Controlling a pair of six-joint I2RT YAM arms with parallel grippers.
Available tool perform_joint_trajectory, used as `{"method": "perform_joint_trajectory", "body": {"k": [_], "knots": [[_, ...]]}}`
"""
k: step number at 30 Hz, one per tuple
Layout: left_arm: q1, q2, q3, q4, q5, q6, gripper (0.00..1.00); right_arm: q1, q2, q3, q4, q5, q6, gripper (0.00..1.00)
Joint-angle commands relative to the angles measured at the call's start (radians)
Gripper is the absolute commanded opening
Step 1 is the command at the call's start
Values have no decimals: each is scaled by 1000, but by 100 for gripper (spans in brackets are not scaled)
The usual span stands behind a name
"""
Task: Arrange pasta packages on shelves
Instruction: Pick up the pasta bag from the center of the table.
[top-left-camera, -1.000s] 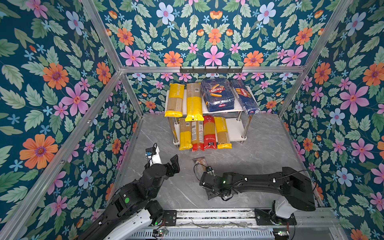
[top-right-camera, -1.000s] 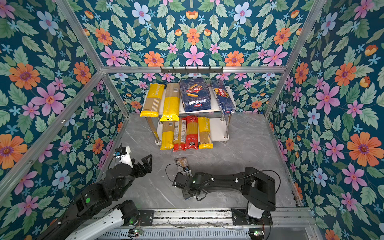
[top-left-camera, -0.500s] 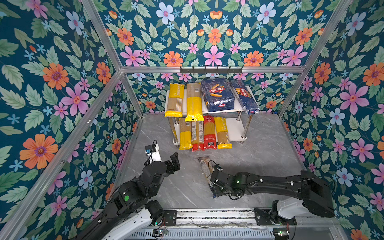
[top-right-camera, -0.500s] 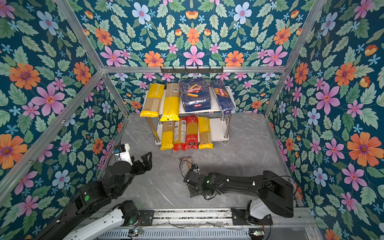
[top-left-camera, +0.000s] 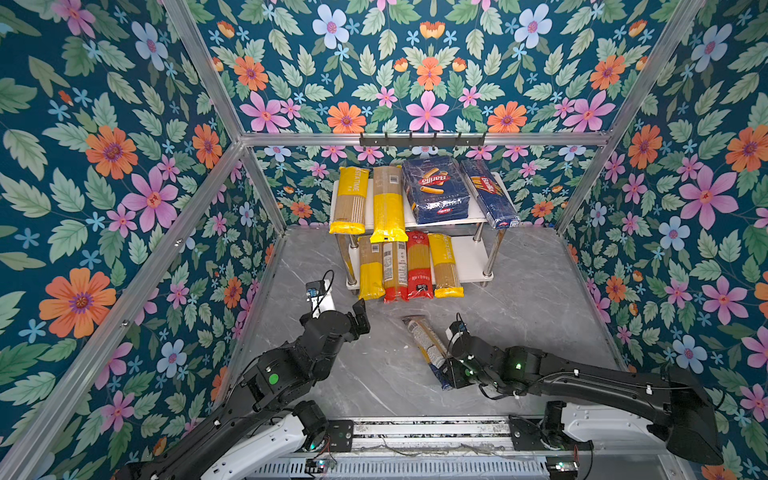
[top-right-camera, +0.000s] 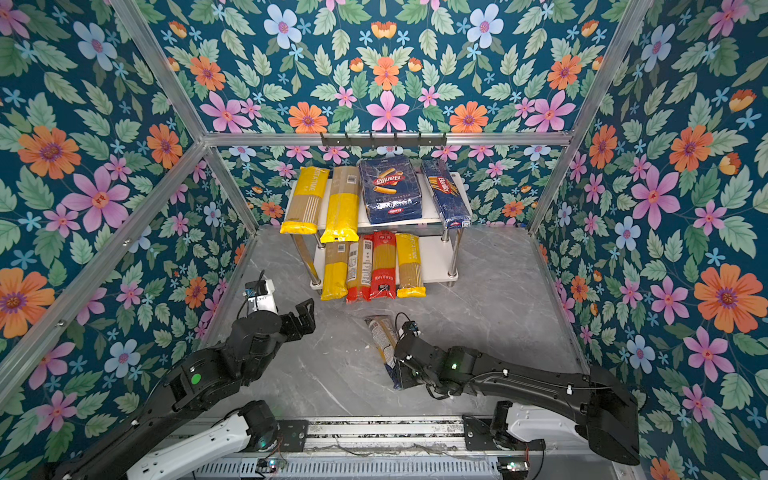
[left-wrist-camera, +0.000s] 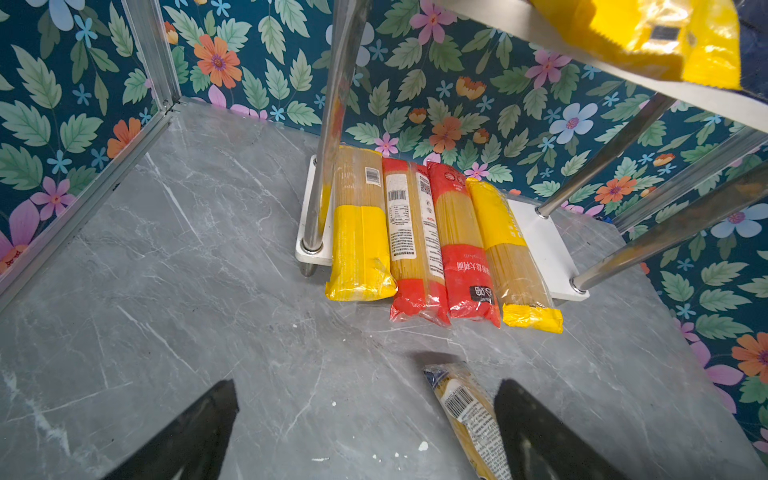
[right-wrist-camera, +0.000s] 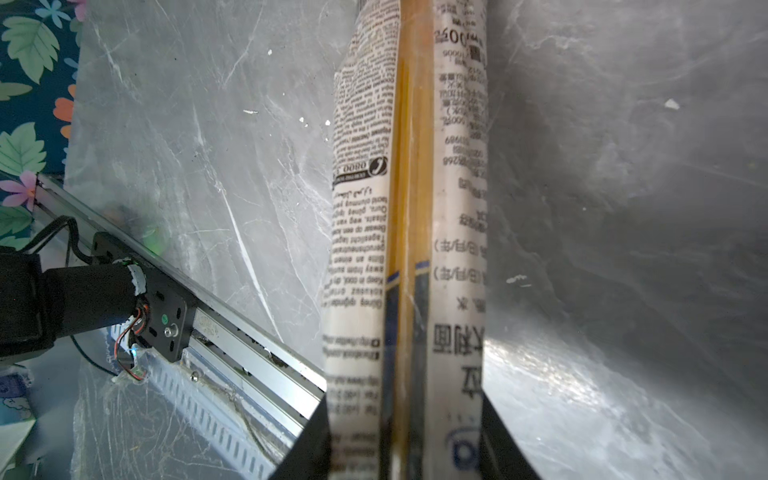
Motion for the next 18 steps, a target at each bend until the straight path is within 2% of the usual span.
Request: {"method": "perform_joint_trajectory", "body": {"k": [1, 6, 11, 18], "knots": [[-2, 8, 12, 31, 1, 13, 100, -19, -62, -19, 76, -8, 0, 0], [0, 11, 19, 30, 1, 15, 99, -96, -150, -91, 132, -110, 34, 0], [-1, 11, 0, 39, 6, 14, 100, -137, -163, -136, 158, -154, 66, 0], [-1, 33, -23, 63, 31, 6, 100, -219, -183, -207, 293, -276, 131, 0]]}}
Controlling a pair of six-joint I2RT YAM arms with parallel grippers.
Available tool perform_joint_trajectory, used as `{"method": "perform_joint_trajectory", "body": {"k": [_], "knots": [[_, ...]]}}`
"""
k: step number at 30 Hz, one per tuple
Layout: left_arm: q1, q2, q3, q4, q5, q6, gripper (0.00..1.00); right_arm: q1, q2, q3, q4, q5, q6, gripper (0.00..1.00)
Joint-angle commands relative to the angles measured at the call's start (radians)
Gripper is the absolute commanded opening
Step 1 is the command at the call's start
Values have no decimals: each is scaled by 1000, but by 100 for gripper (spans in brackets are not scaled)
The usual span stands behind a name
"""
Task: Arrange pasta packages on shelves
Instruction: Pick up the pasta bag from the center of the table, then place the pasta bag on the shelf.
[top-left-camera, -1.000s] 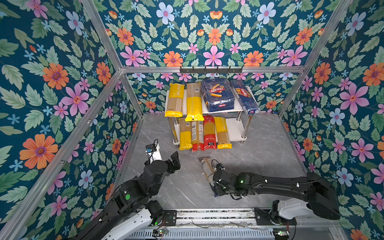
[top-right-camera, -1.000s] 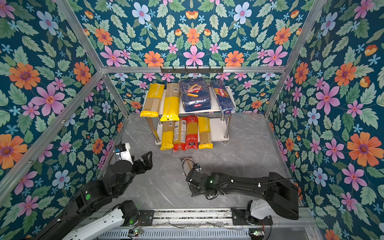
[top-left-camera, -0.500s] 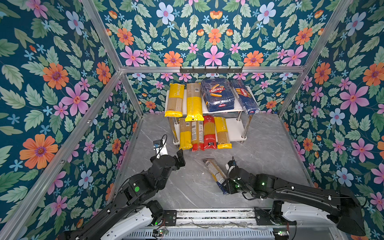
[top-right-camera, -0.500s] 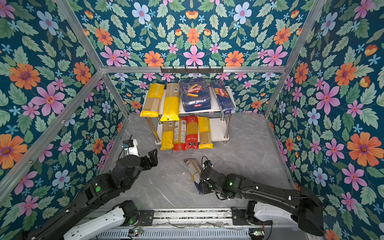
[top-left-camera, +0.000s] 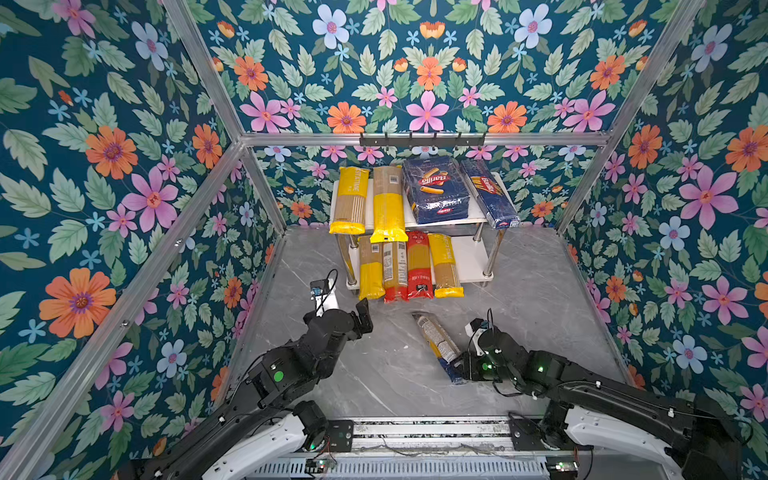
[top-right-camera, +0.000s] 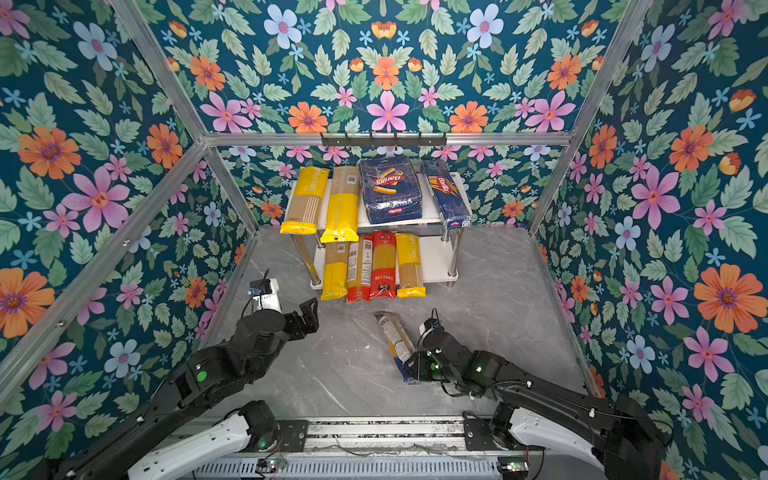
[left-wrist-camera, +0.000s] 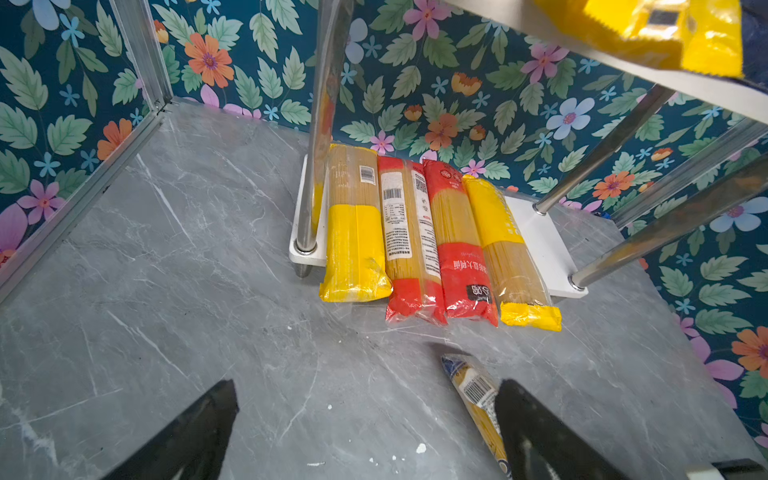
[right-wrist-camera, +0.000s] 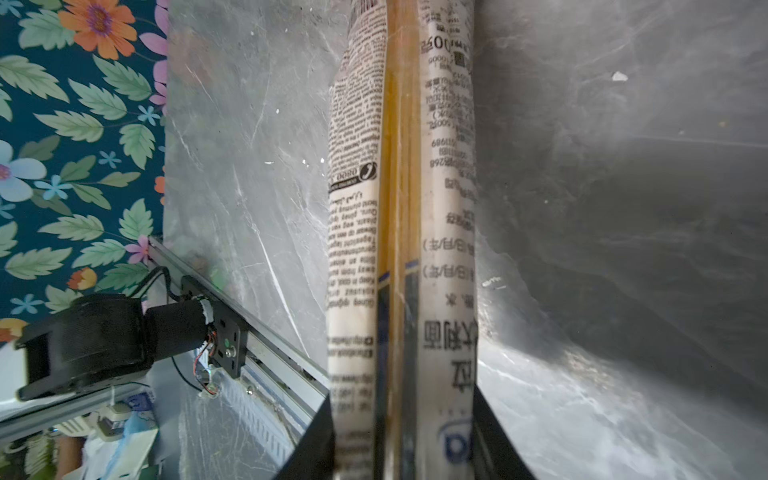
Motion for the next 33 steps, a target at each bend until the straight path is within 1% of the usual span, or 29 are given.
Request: {"method": "perform_joint_trajectory", "body": {"k": [1, 6, 10, 13, 22, 26, 29, 31, 33], "knots": [[0, 12, -3, 35, 23, 0, 100, -34, -25, -22, 133, -99, 59, 0], [1, 40, 0, 43, 35, -1, 100, -79, -119, -48, 136, -161, 88, 0], [0, 55, 19, 50, 34, 3, 100, -101, -202, -46, 92, -180, 94, 0], [0, 67, 23, 70, 46, 5, 100, -111, -238, -46, 74, -194, 100, 0], [-1, 118, 7, 97, 115, -14, 98, -127, -254, -68, 96, -202, 139, 0], [-1, 139, -26, 125, 177, -25, 96, -130, -229, -88, 120, -196, 154, 0], [-2, 165, -107, 194, 293, -57, 90, -130, -180, -106, 143, -189, 154, 0], [-3, 196, -174, 246, 377, -91, 88, -131, -141, -121, 169, -185, 155, 0], [-8, 216, -222, 286, 421, -114, 88, -130, -107, -129, 207, -193, 159, 0]]}}
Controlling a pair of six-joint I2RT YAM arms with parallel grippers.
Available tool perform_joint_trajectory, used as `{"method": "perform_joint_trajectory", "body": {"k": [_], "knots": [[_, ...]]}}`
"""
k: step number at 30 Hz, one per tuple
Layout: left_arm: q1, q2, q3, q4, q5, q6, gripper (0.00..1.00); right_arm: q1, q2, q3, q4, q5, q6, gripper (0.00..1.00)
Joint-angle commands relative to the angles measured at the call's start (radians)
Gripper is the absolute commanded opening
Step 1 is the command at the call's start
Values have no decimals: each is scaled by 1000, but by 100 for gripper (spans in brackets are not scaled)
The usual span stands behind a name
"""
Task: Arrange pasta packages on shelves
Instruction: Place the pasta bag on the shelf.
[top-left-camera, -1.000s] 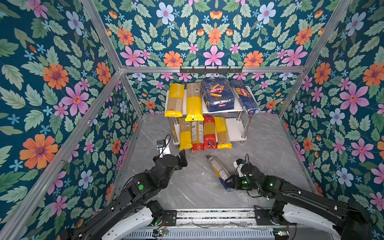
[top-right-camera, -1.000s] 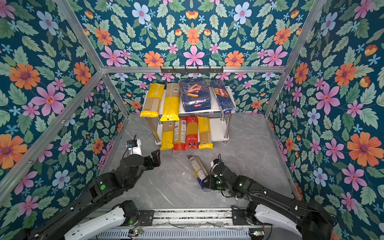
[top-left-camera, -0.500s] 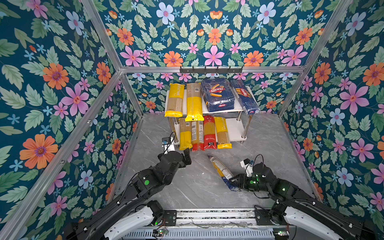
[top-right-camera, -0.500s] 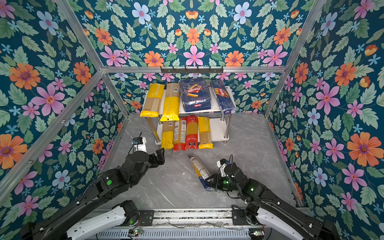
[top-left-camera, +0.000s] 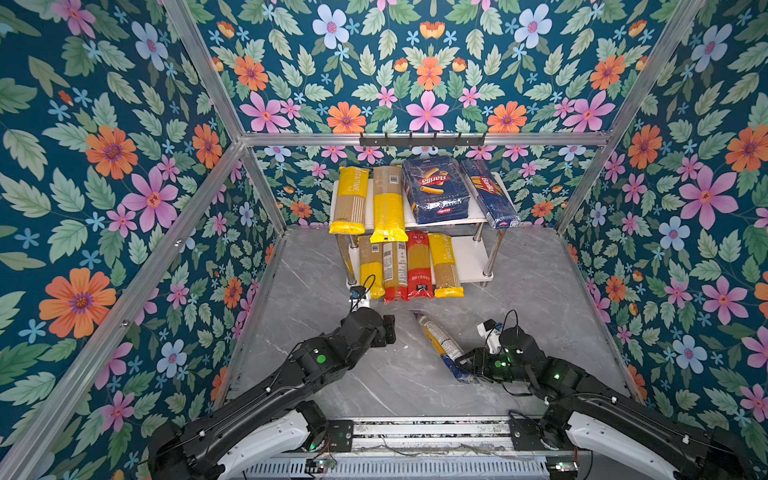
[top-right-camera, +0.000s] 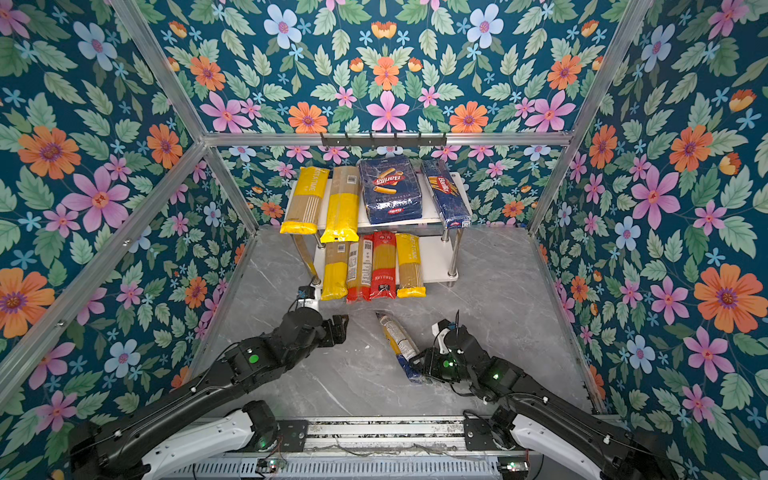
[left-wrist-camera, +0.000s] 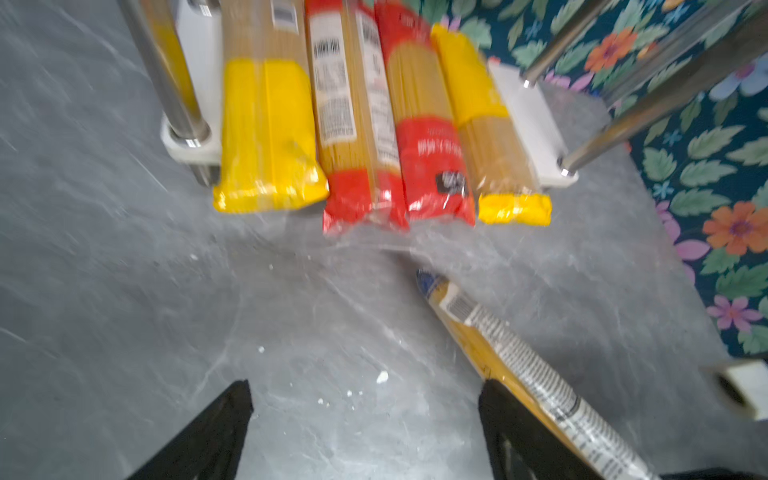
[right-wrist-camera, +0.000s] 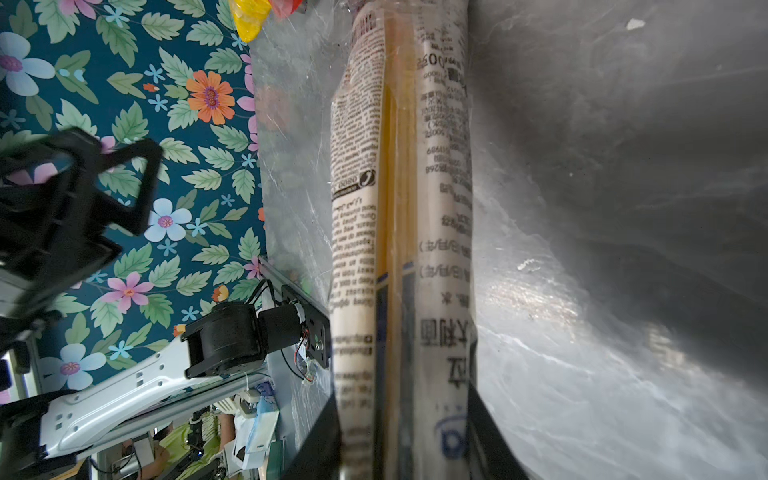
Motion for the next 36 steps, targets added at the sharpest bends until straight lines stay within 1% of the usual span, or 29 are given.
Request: {"method": "perform_joint_trajectory", "body": {"k": [1, 4, 7, 10, 14, 21, 24, 27, 30, 33, 36], "knots": [[-8, 19, -59, 104, 127, -64, 87, 1, 39, -7, 111, -10, 28, 0], [-18, 23, -102, 175, 164, -78, 87, 1, 60, -5, 144, -18, 40, 0], [-22, 43, -108, 207, 182, -75, 84, 0, 72, 7, 148, -20, 42, 0], [-31, 75, -120, 269, 218, -72, 73, 1, 84, 21, 157, -28, 46, 0], [-45, 136, -122, 312, 244, -68, 61, 1, 106, 40, 173, -38, 47, 0], [-58, 192, -131, 413, 286, -70, 53, 0, 122, 48, 215, -58, 71, 0], [-61, 209, -117, 426, 298, -63, 52, 0, 106, 46, 240, -65, 101, 0], [-61, 216, -78, 382, 291, -45, 52, -2, 79, 52, 244, -74, 124, 0], [-61, 196, -16, 297, 240, -14, 55, -20, 51, 73, 221, -88, 135, 0], [-61, 170, 41, 223, 193, 16, 56, -57, 29, 73, 220, -112, 152, 0], [-59, 159, 78, 170, 177, 31, 55, -90, 21, 71, 240, -146, 173, 0]]}}
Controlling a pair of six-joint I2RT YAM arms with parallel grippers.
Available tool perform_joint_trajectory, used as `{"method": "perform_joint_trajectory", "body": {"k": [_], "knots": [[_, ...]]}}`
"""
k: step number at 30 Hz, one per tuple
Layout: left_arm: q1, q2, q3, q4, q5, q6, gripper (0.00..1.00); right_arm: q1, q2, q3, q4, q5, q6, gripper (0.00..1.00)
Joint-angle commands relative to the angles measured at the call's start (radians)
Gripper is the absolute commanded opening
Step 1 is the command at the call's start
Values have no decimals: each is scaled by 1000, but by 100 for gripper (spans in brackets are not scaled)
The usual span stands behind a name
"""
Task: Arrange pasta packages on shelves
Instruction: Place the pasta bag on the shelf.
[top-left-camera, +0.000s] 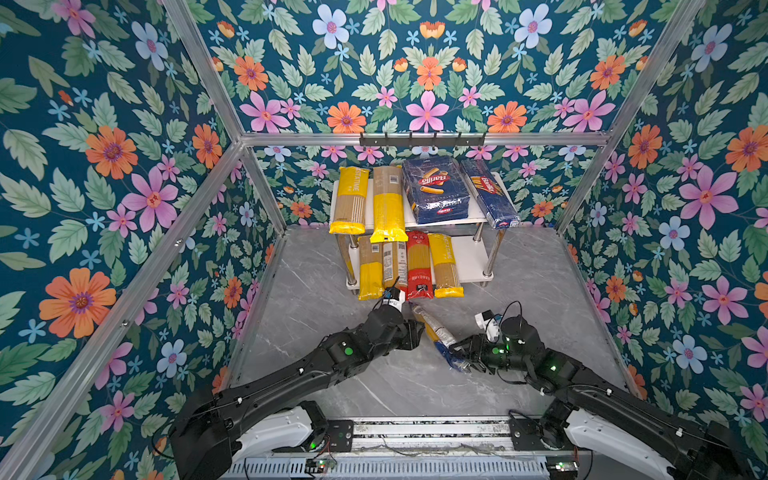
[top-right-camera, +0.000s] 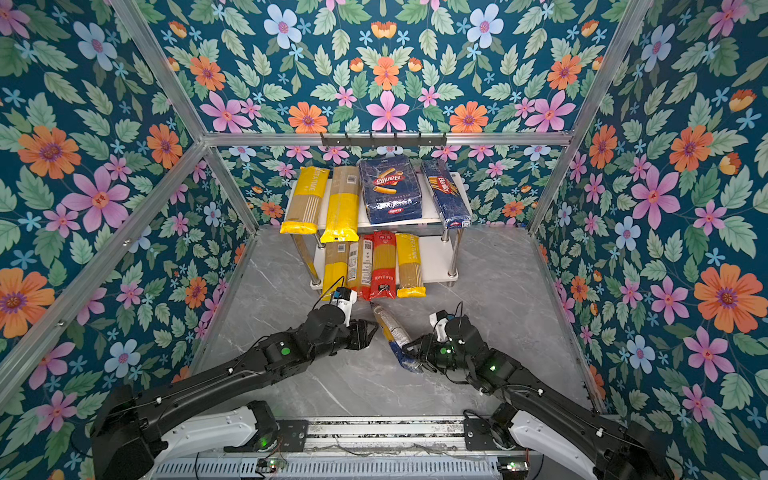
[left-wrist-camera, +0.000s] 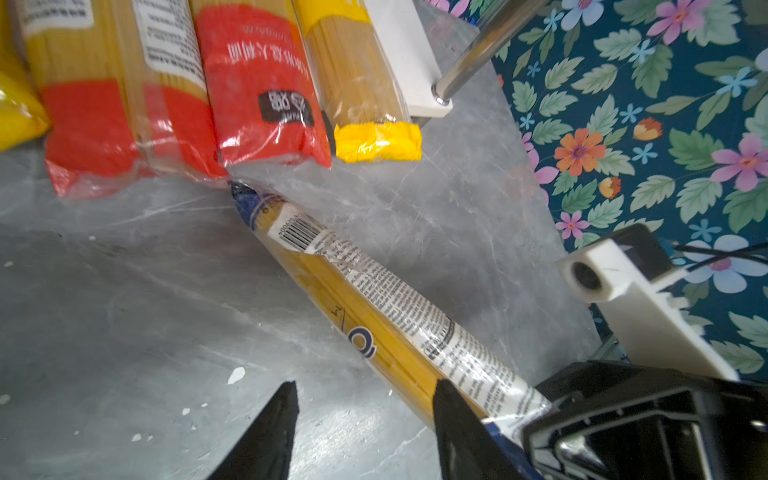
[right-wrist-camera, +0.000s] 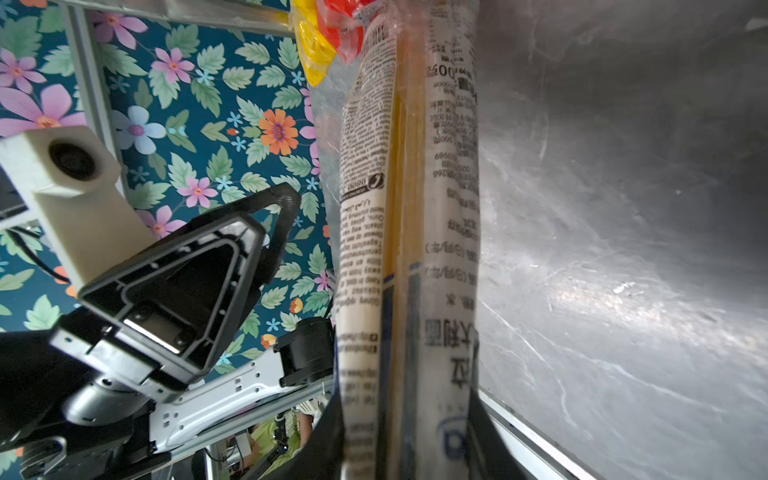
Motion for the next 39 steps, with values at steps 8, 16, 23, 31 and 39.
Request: {"method": "perform_joint_trajectory", "body": {"k": [8, 16, 23, 31, 39], "knots": [[0, -51, 47, -154, -87, 37, 55, -27, -36, 36, 136, -67, 23, 0], [1, -77, 83, -199, -120, 36, 54, -62, -92, 98, 61, -98, -1, 0], [1, -43, 127, -190, -129, 46, 54, -243, -75, 130, 93, -235, 2, 0], [2, 42, 231, -200, -144, 109, 54, -424, 93, 272, 89, -335, -114, 0], [11, 92, 321, -225, -178, 179, 54, -440, 374, 446, -28, -138, -424, 0]]}}
